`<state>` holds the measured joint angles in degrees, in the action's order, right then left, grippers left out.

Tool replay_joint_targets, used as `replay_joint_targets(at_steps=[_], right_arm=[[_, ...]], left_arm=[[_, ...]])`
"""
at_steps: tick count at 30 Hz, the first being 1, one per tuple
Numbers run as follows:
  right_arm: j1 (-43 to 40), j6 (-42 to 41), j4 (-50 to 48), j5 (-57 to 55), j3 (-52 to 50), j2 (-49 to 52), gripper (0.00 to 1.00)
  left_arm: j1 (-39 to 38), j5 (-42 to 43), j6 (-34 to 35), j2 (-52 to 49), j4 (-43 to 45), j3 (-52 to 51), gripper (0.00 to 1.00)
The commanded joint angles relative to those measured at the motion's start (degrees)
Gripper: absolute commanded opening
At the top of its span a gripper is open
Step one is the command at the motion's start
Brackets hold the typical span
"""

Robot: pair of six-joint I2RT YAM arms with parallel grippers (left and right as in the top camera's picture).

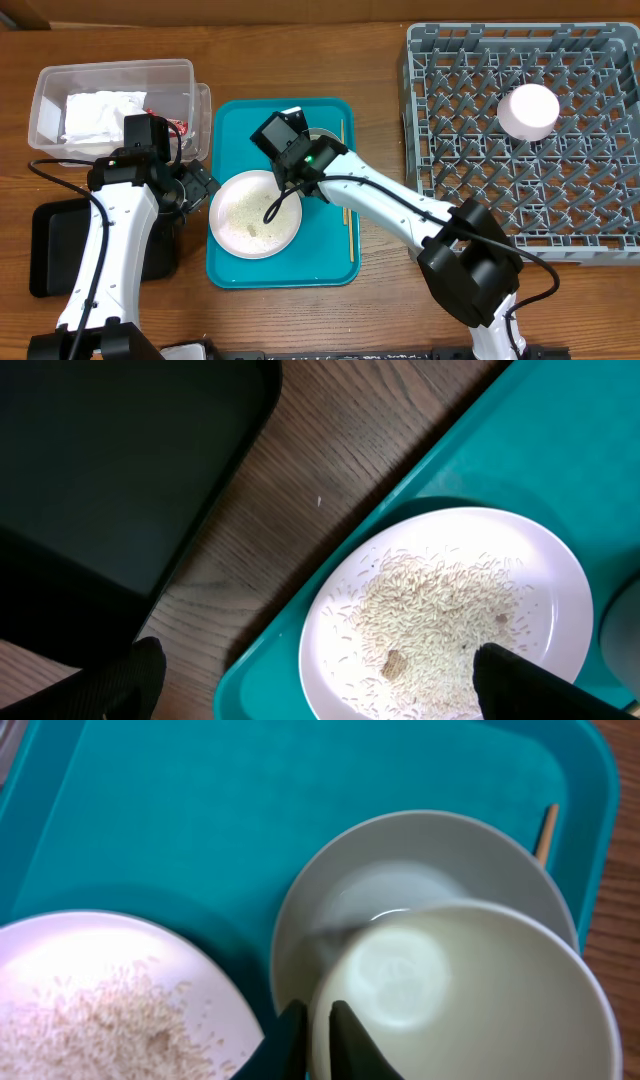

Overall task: Sort waste into correct bins and load items into the dishwasher
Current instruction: 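Grasp the white cup with the right gripper and lift it, then carry the cup right and place it in the rack beside the saucer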

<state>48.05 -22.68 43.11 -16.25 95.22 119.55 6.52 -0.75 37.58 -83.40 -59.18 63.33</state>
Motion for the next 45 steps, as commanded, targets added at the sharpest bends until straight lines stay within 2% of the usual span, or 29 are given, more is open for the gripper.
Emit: replay_joint_targets(at_steps=[1, 7, 14, 20, 22, 25, 26, 27, 28, 31, 33, 36, 39, 42, 45], right_arm=[[0.81, -0.31, 0.35, 0.48, 1.84, 0.28, 0.05], [-0.17, -0.24, 3.45, 0.17, 7.5, -1.33, 0.04], [-5.46, -0.24, 12.85, -4.17, 16.52, -8.07, 0.04], [-15.72, -0.42, 18.67, -4.52, 18.45, -15.39, 0.04], [-21.73, -3.5, 20.68, -1.2, 18.45, -17.79, 0.04], [-30.95, -4.37, 22.84, 9.81, 18.45, -19.85, 0.04], [-37.99, -4.31, 24.09, 19.91, 18.43, -20.15, 0.04], [-41.59, -3.85, 24.7, 25.59, 18.36, -20.09, 0.04], [-47.76, -0.87, 25.16, 36.48, 17.57, -19.56, 0.04], [-55.6, 6.62, 25.18, 51.63, 14.56, -18.67, 0.04], [-59.78, 9.55, 24.63, 57.46, 11.61, -18.03, 0.04], [-65.13, 9.68, 21.75, 63.78, 6.03, -16.9, 0.04], [-70.71, 12.2, 13.68, 80.0, -3.37, -15.72, 0.04], [-73.29, 12.28, 6.99, 90.14, -10.12, -15.08, 0.04], [-75.25, 12.24, 2.71, 93.09, -15.85, -14.67, 0.04]], left_arm=[[0.22, 0.22, 0.79, 0.15, -0.15, 0.02, 1.0], [0.22, 0.22, 0.79, 0.15, -0.13, 0.02, 1.0], [0.22, 0.22, 0.79, 0.15, -0.13, 0.02, 1.0], [0.22, 0.22, 0.79, 0.15, -0.13, 0.02, 1.0], [0.22, 0.22, 0.79, 0.15, -0.13, 0.02, 1.0], [0.22, 0.22, 0.79, 0.15, -0.13, 0.02, 1.0], [0.22, 0.22, 0.79, 0.15, -0.15, 0.02, 1.0], [0.22, 0.22, 0.79, 0.15, -0.13, 0.02, 1.0], [0.22, 0.22, 0.79, 0.15, -0.13, 0.02, 1.0], [0.22, 0.22, 0.79, 0.15, -0.13, 0.02, 1.0], [0.22, 0.22, 0.79, 0.15, -0.15, 0.02, 1.0], [0.22, 0.22, 0.79, 0.15, -0.13, 0.02, 1.0], [0.22, 0.22, 0.79, 0.15, -0.15, 0.02, 1.0], [0.22, 0.22, 0.79, 0.15, -0.13, 0.02, 1.0], [0.22, 0.22, 0.79, 0.15, -0.13, 0.02, 1.0]])
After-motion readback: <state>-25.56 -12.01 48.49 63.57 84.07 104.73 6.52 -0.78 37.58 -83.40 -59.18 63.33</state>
